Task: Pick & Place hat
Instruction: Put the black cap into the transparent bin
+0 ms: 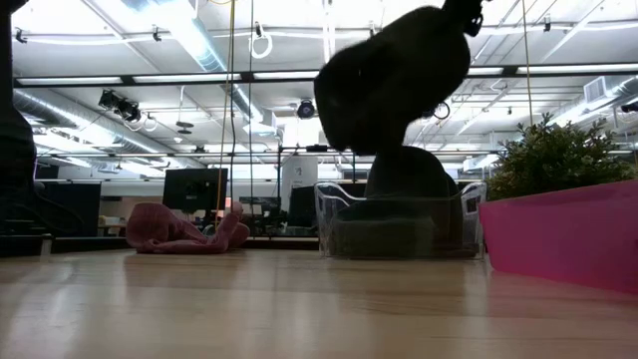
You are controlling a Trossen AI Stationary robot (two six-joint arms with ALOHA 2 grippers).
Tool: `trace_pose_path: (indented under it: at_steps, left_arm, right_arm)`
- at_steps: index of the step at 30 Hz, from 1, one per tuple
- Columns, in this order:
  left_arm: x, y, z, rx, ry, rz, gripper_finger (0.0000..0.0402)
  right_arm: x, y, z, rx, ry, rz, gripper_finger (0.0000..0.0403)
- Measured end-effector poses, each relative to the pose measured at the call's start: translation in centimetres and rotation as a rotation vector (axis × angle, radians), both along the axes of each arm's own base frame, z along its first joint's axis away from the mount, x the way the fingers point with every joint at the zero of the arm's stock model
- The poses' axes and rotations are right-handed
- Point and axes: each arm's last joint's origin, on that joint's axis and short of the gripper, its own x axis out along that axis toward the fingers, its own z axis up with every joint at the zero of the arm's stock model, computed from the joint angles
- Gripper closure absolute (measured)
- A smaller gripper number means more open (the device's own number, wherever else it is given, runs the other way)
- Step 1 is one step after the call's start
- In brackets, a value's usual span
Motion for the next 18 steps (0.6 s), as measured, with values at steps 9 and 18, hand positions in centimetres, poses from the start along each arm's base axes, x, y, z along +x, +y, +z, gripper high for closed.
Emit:
trace_pose_path:
  at_steps: [9,18]
  left_arm:
    - [0.0,0.0,-0.4,0.006,0.042,-0.021,0.0225]
    - [-0.1,0.0,-1.3,-0.046,0.055,-0.084,0.0225]
  right_arm:
    - [4.4,-1.3,-3.4,0.026,0.178,0.005,0.0401]
    - [6.4,-2.8,-6.9,0.135,0.361,-0.083,0.0400]
